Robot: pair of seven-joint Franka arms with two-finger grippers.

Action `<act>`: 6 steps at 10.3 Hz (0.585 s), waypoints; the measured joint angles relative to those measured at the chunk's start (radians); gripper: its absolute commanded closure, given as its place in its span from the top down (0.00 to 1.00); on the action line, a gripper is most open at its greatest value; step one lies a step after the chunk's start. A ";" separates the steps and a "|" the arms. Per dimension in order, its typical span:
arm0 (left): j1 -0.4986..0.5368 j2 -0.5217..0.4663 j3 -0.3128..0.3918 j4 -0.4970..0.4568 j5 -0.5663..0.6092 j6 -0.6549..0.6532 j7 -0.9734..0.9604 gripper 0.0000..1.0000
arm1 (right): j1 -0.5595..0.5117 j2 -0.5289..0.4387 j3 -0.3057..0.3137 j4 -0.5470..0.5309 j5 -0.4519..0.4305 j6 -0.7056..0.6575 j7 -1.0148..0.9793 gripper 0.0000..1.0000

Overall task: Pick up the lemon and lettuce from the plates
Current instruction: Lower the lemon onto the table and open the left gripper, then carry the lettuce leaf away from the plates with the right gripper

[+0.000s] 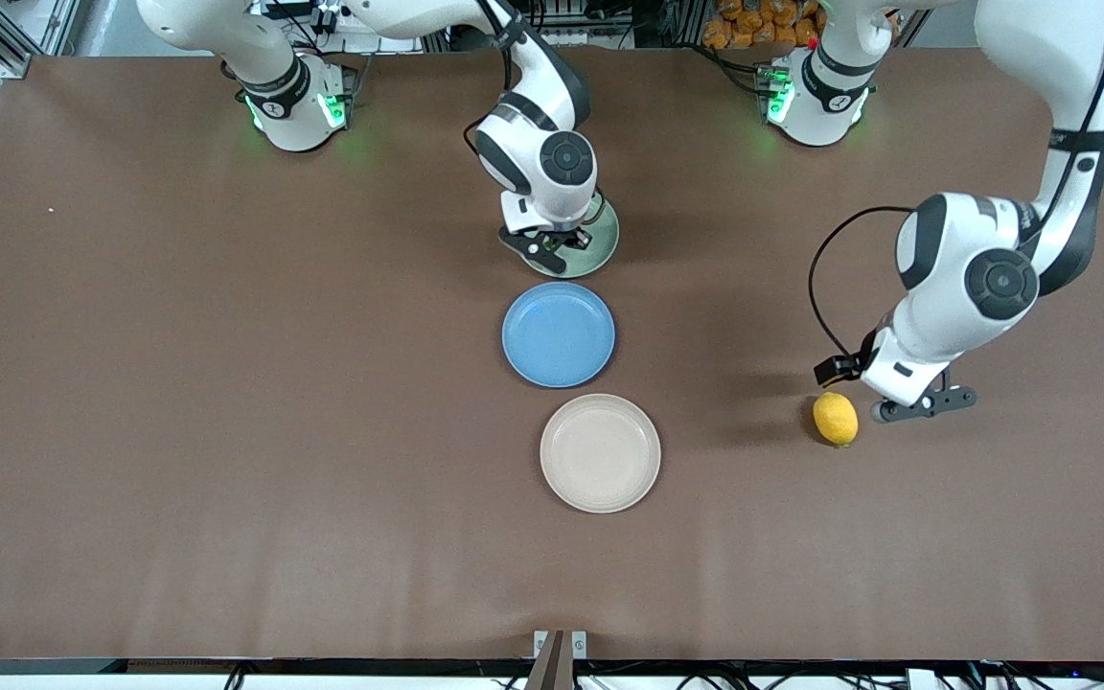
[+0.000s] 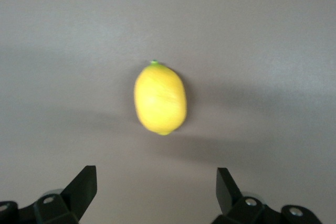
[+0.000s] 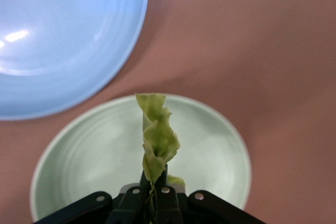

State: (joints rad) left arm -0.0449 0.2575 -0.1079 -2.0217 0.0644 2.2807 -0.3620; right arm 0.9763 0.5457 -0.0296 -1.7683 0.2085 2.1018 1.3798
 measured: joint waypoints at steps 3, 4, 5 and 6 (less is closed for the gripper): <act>0.006 -0.101 0.000 -0.114 0.000 0.039 0.000 1.00 | -0.086 -0.088 0.000 0.056 0.000 -0.224 -0.035 0.00; 0.006 -0.129 0.000 -0.147 0.000 0.049 0.000 1.00 | -0.108 -0.102 0.000 0.078 0.000 -0.302 -0.036 0.00; 0.006 -0.156 0.000 -0.175 0.000 0.054 0.000 1.00 | -0.138 -0.106 0.000 0.111 0.000 -0.392 -0.040 0.00; 0.006 -0.181 0.000 -0.197 0.000 0.056 0.000 1.00 | -0.174 -0.107 0.000 0.148 0.000 -0.478 -0.058 0.00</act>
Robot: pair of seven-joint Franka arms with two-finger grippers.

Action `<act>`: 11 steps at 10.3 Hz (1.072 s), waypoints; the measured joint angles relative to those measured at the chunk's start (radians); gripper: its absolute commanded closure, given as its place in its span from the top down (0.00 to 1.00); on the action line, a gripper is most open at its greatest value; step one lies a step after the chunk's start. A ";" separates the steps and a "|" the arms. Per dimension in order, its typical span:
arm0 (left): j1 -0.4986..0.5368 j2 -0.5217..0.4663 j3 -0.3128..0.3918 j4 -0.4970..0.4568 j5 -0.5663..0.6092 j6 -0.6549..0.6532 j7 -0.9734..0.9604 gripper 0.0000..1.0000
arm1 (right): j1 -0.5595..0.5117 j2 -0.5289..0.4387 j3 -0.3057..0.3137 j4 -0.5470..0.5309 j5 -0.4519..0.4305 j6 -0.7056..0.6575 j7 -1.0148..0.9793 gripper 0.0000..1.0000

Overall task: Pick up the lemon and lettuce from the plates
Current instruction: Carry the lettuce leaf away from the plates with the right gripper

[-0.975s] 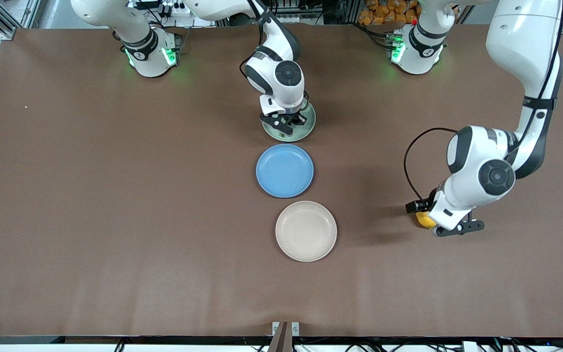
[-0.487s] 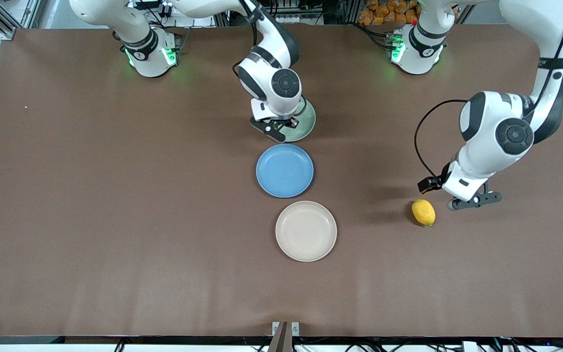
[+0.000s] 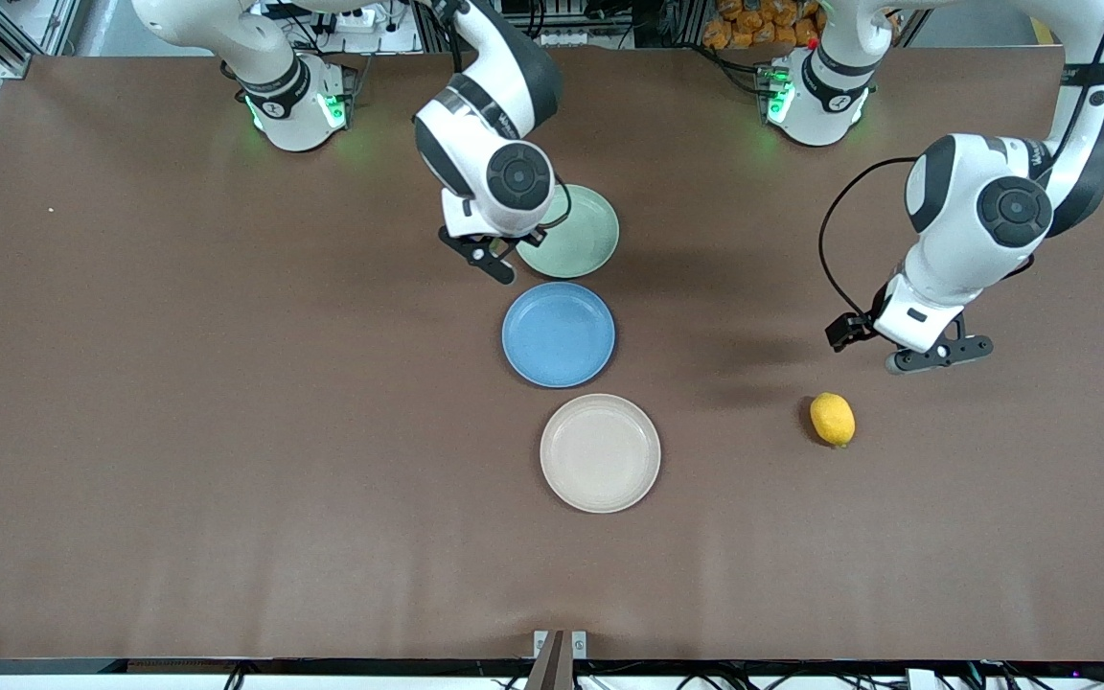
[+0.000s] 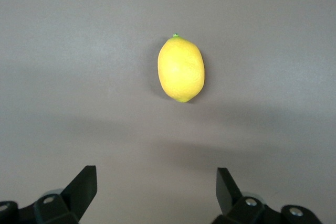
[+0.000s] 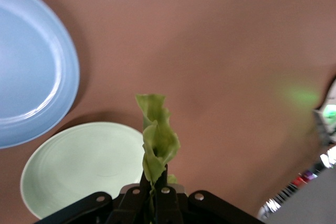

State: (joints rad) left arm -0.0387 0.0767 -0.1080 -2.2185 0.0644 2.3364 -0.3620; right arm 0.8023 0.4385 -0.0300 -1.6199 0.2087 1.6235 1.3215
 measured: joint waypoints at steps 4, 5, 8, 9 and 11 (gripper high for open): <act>-0.002 -0.052 -0.009 -0.031 0.000 0.011 0.015 1.00 | -0.196 -0.006 -0.001 0.128 0.049 -0.319 -0.075 0.00; -0.002 -0.056 -0.011 -0.013 0.000 0.015 0.037 1.00 | -0.230 -0.010 -0.002 0.142 0.049 -0.358 -0.079 0.00; -0.002 -0.066 -0.014 0.119 0.000 -0.067 0.071 1.00 | -0.318 -0.030 -0.002 0.152 0.049 -0.430 -0.110 0.00; -0.002 -0.067 -0.015 0.162 0.000 -0.090 0.071 1.00 | -0.356 -0.037 -0.003 0.153 0.038 -0.464 -0.140 0.00; -0.002 -0.067 -0.015 0.252 -0.030 -0.184 0.075 1.00 | -0.433 -0.041 -0.004 0.154 -0.021 -0.511 -0.215 0.00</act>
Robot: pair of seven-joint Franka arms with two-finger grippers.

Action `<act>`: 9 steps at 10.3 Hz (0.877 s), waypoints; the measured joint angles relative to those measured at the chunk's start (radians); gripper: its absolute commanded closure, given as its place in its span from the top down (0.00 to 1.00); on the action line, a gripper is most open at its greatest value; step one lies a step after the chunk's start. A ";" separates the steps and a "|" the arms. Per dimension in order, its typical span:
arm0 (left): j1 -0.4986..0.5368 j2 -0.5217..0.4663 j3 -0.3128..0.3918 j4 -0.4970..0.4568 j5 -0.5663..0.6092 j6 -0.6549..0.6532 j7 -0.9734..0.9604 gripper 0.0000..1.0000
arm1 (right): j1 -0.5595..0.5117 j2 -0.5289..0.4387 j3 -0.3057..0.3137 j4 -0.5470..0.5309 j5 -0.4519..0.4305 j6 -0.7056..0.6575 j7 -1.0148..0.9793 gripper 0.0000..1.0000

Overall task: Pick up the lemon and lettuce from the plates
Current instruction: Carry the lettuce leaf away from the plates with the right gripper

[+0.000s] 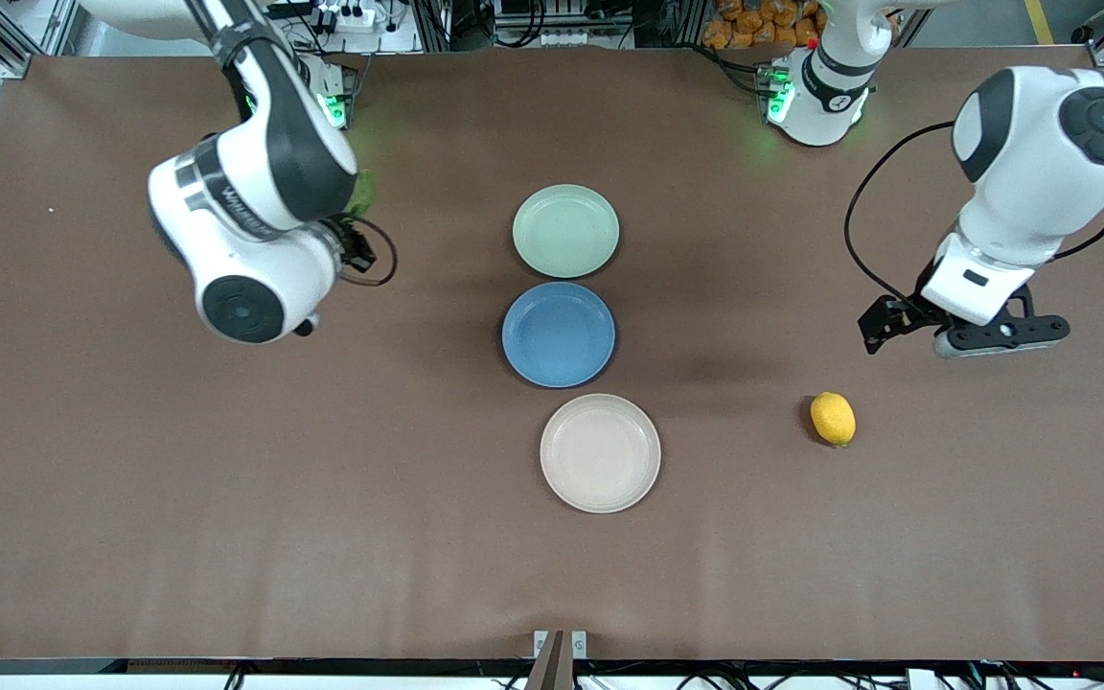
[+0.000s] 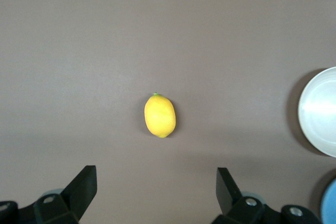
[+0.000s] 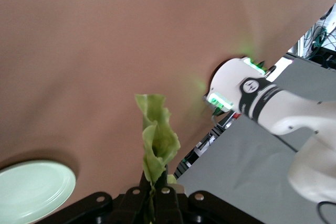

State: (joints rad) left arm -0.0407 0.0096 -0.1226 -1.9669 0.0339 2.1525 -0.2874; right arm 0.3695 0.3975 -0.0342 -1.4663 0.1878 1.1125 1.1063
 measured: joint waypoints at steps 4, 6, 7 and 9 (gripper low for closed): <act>-0.001 0.025 -0.001 0.209 -0.008 -0.280 0.052 1.00 | -0.144 -0.018 -0.002 0.004 -0.138 0.001 -0.267 0.00; 0.001 0.026 0.001 0.253 -0.008 -0.320 0.098 1.00 | -0.188 -0.023 -0.002 0.004 -0.194 0.050 -0.352 0.00; 0.002 0.026 0.004 0.263 -0.008 -0.327 0.110 1.00 | -0.190 -0.023 -0.002 0.004 -0.207 0.078 -0.384 0.00; 0.003 0.021 0.009 0.272 -0.008 -0.335 0.127 1.00 | -0.205 -0.023 -0.002 0.004 -0.213 0.134 -0.437 0.00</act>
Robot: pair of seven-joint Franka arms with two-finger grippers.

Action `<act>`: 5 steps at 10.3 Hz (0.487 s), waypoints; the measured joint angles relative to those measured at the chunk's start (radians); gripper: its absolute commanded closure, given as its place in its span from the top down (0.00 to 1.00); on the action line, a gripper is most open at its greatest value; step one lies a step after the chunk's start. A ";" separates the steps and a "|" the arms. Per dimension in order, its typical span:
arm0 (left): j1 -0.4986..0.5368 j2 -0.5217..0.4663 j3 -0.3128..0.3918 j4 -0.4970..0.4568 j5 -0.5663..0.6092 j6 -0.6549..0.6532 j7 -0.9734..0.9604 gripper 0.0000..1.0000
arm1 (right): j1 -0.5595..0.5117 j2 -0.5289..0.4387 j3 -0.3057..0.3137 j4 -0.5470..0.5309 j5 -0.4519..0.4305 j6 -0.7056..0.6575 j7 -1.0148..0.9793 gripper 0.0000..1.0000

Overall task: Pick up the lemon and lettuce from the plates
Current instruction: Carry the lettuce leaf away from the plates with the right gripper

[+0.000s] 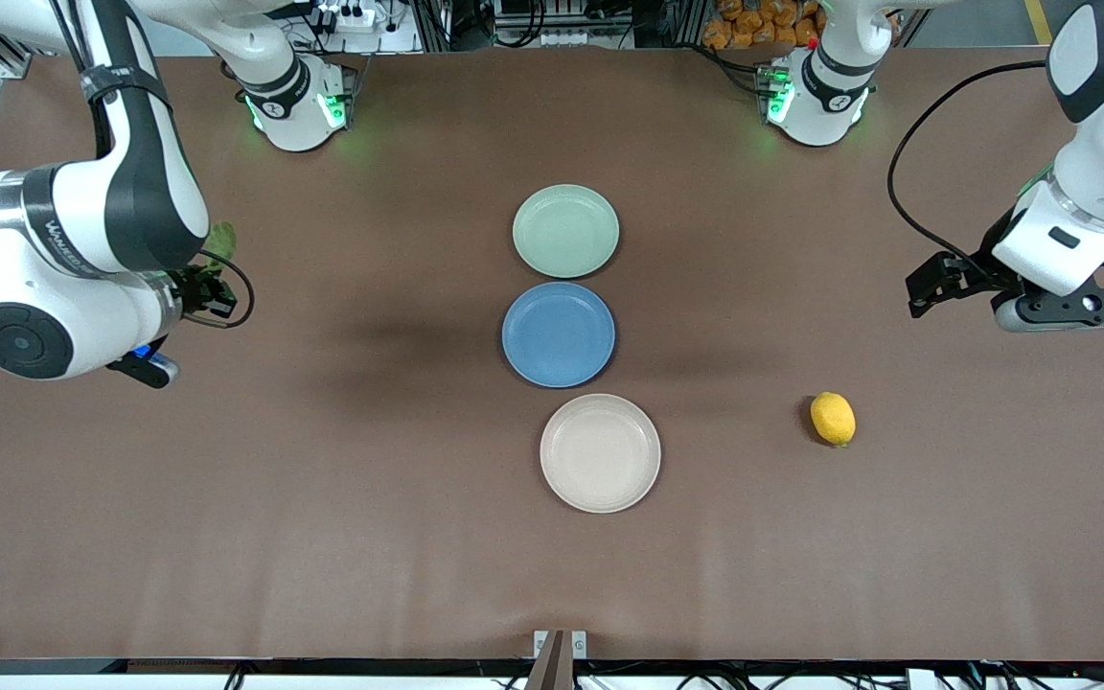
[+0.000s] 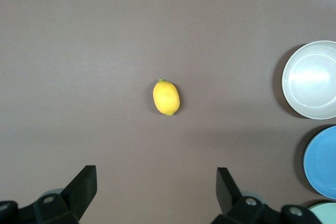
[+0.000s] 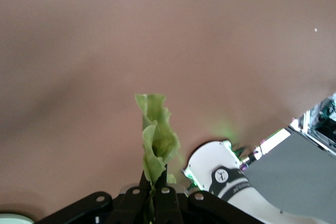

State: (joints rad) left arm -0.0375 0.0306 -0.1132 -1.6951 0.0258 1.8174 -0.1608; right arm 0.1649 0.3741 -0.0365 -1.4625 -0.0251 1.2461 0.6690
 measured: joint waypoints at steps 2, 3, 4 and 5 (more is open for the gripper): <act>0.002 -0.019 0.002 0.010 0.000 -0.050 0.027 1.00 | -0.021 -0.001 0.000 -0.001 0.000 0.054 -0.041 0.00; 0.003 -0.031 0.002 0.011 0.000 -0.061 0.038 1.00 | -0.024 -0.001 0.000 -0.008 -0.001 0.100 -0.054 0.00; 0.004 -0.038 0.002 0.011 0.000 -0.064 0.041 1.00 | -0.024 0.000 0.001 -0.028 -0.002 0.154 -0.060 0.00; 0.004 -0.042 0.002 0.011 0.000 -0.067 0.042 1.00 | -0.024 0.001 0.001 -0.056 -0.009 0.203 -0.076 0.00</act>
State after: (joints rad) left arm -0.0335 -0.0115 -0.1107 -1.6841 0.0258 1.7506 -0.1189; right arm 0.1407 0.3748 -0.0356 -1.5188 -0.0338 1.4496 0.5935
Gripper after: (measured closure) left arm 0.000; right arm 0.965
